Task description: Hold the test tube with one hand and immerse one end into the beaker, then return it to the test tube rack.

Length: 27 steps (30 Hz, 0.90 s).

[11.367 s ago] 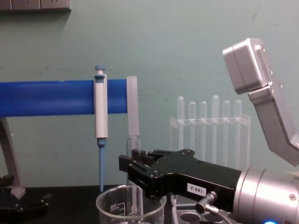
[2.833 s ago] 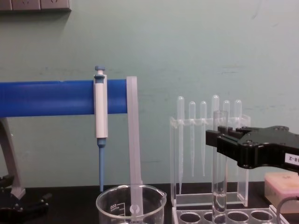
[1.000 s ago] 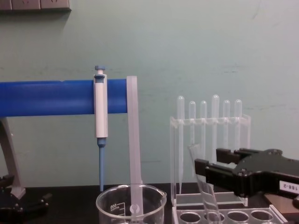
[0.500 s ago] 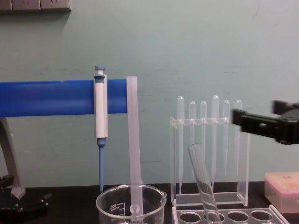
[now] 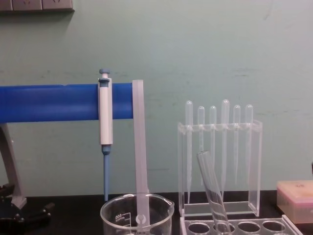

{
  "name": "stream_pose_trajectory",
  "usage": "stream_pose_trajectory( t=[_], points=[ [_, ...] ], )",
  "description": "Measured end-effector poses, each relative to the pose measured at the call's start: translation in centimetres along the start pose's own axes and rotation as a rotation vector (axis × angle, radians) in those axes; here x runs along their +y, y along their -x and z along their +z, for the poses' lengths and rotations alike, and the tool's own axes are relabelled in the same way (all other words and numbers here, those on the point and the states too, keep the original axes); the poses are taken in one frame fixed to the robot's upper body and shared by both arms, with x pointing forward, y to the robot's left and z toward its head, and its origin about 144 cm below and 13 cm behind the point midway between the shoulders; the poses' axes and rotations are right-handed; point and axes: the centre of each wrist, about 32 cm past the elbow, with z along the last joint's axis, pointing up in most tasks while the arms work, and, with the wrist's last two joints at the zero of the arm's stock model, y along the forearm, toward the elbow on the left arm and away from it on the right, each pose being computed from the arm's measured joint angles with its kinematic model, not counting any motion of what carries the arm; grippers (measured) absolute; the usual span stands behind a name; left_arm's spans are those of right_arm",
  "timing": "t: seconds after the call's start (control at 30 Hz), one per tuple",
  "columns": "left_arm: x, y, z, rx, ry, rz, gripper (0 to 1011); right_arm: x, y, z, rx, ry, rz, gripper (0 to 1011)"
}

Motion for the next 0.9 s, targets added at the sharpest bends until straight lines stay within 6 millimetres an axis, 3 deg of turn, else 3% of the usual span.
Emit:
stream_pose_trajectory(
  t=[0.3,0.9],
  points=[
    [0.0,0.0,0.0,0.0,0.0,0.0,1000,0.2,-0.2,-1.0,-0.216,0.051,0.012,1002],
    [0.0,0.0,0.0,0.0,0.0,0.0,1000,0.2,-0.1,-1.3,-0.245,0.053,-0.004,1002]
  ],
)
